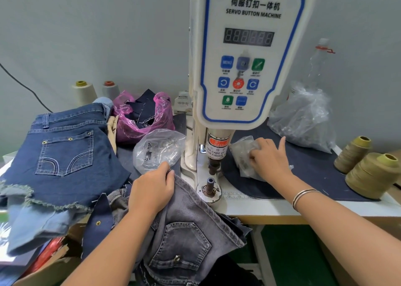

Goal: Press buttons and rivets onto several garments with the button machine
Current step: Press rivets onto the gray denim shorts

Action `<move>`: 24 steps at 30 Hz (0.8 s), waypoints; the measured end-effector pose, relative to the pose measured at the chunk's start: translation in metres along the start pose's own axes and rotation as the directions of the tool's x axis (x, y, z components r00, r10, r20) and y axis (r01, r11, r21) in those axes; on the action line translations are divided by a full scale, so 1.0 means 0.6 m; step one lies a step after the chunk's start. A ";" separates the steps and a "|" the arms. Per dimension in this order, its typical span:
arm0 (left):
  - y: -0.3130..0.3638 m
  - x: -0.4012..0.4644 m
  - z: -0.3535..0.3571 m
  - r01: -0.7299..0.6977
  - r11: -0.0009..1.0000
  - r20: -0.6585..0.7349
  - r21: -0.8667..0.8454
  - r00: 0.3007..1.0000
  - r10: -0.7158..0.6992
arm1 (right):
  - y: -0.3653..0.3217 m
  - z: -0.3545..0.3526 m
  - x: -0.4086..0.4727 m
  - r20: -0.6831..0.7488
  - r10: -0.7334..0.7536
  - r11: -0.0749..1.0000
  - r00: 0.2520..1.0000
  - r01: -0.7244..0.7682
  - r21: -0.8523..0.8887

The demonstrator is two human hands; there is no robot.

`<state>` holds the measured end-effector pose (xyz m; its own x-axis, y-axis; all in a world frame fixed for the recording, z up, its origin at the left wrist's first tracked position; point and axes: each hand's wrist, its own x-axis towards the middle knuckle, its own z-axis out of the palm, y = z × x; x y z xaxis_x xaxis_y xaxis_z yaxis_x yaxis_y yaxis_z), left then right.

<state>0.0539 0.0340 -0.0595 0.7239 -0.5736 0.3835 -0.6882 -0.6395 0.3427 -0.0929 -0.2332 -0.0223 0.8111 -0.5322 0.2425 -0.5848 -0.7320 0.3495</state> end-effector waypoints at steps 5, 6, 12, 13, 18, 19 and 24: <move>-0.002 0.000 0.001 0.009 1.000 0.004 0.003 1.000 -0.009 | 0.006 -0.005 -0.012 0.001 -0.040 0.998 0.999 0.040 -0.039; -0.002 -0.001 0.001 0.008 1.000 0.006 0.003 1.000 -0.008 | 0.008 -0.008 -0.013 0.004 -0.031 0.999 1.000 0.031 -0.022; -0.002 -0.001 0.002 0.009 1.000 0.000 0.001 1.000 -0.009 | 0.005 -0.045 -0.054 -0.397 0.118 0.947 0.910 0.017 0.320; -0.002 0.000 0.003 0.009 1.000 0.000 0.005 1.000 -0.009 | -0.002 -0.051 -0.066 -0.466 0.203 0.906 0.861 0.015 0.423; -0.002 0.001 0.003 0.009 1.000 0.001 0.022 1.000 -0.009 | -0.091 -0.111 -0.131 0.300 0.169 -0.164 0.939 -0.274 0.948; -0.002 0.000 0.003 0.009 1.000 0.000 0.019 1.000 -0.009 | -0.106 -0.114 -0.138 0.403 0.079 -0.277 0.912 -0.368 0.887; -0.002 -0.001 0.003 0.010 1.000 -0.002 0.014 1.000 -0.010 | -0.143 -0.125 -0.139 0.526 -0.117 -0.572 0.842 -0.490 0.658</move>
<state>0.0542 0.0341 -0.0617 0.7309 -0.5657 0.3818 -0.6799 -0.6524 0.3349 -0.1094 -0.0940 -0.0045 0.7473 -0.5863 -0.3127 -0.0689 0.3997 -0.9141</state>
